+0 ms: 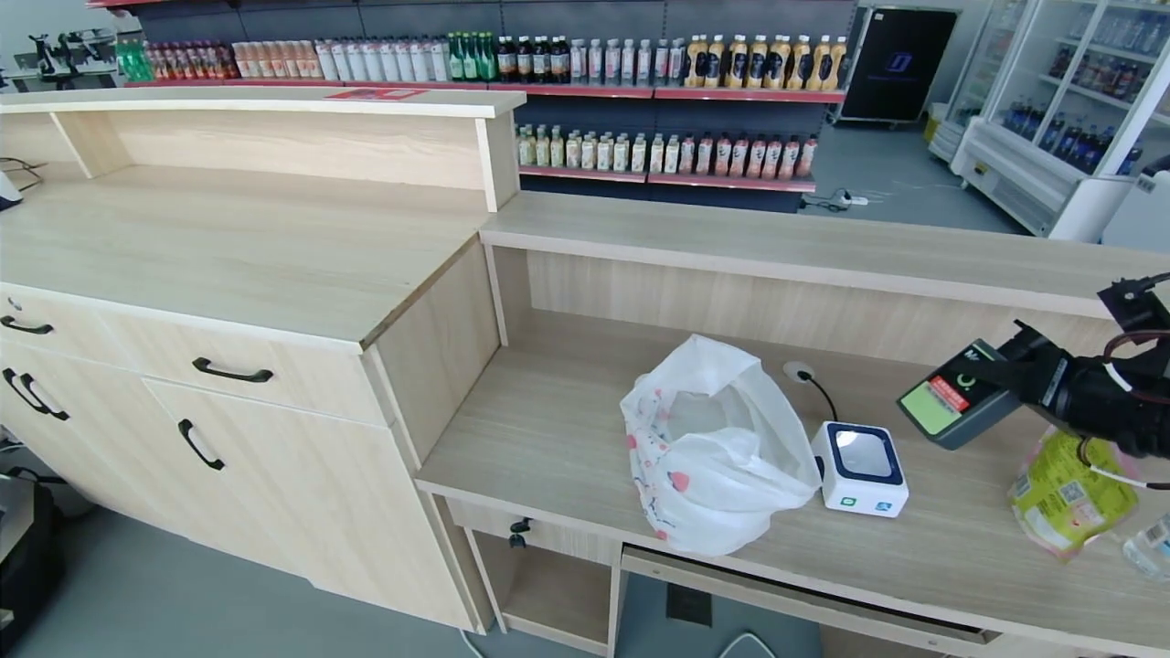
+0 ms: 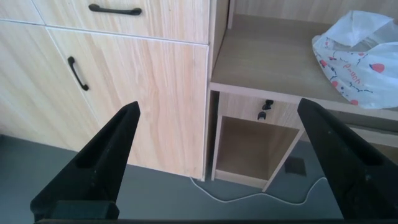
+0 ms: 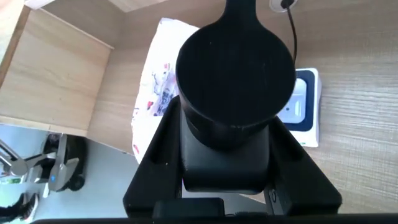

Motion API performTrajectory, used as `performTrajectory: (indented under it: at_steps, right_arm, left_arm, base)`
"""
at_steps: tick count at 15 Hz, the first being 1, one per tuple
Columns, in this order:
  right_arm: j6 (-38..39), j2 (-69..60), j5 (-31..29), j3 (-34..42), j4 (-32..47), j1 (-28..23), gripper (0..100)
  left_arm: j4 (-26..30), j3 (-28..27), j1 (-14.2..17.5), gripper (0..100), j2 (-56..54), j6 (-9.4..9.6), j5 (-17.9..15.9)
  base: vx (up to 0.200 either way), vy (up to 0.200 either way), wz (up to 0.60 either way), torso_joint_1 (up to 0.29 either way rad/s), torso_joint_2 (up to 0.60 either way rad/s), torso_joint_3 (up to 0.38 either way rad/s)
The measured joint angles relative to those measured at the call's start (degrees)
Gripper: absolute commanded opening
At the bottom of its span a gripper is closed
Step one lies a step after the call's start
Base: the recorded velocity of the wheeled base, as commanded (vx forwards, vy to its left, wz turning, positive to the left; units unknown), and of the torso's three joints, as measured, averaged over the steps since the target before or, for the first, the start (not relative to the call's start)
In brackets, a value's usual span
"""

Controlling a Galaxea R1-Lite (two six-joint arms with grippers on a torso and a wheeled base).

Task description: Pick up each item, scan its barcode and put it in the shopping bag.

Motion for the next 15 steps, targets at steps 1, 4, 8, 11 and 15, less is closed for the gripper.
performTrajectory:
  at_steps: [1,4,8,11,15]
  right_arm:
    - [0.0,0.66,0.33,0.09,-0.55,-1.16,0]
    - [-0.11,3.17,5.99,0.5,-3.34,-5.24,0]
    - [-3.63,7.25,11.24,0.46,-6.16,-8.16,0]
    - [-6.18,9.78,13.35,0.5,-6.51,-9.29,0]
    - [-6.44,12.59,18.05,0.22,-8.0,-11.08,0]
  left_arm:
    - [0.0,0.0,0.02,100,0.0,0.0,0.0]
    - [0.0,0.0,0.0,100,0.0,0.02,0.0]
    - [0.0,0.0,0.0,100,0.0,-0.02,0.02]
    - [0.0,0.0,0.02,100,0.0,-0.02,0.0]
    - [0.0,0.0,0.0,100,0.0,-0.02,0.0]
  base:
    - [0.0,0.0,0.0,0.0,0.0,0.0]
    - [0.0,0.0,0.0,0.0,0.0,0.0]
    - [0.0,0.0,0.0,0.0,0.0,0.0]
    - [0.0,0.0,0.0,0.0,0.0,0.0]
    - [0.0,0.0,0.0,0.0,0.0,0.0]
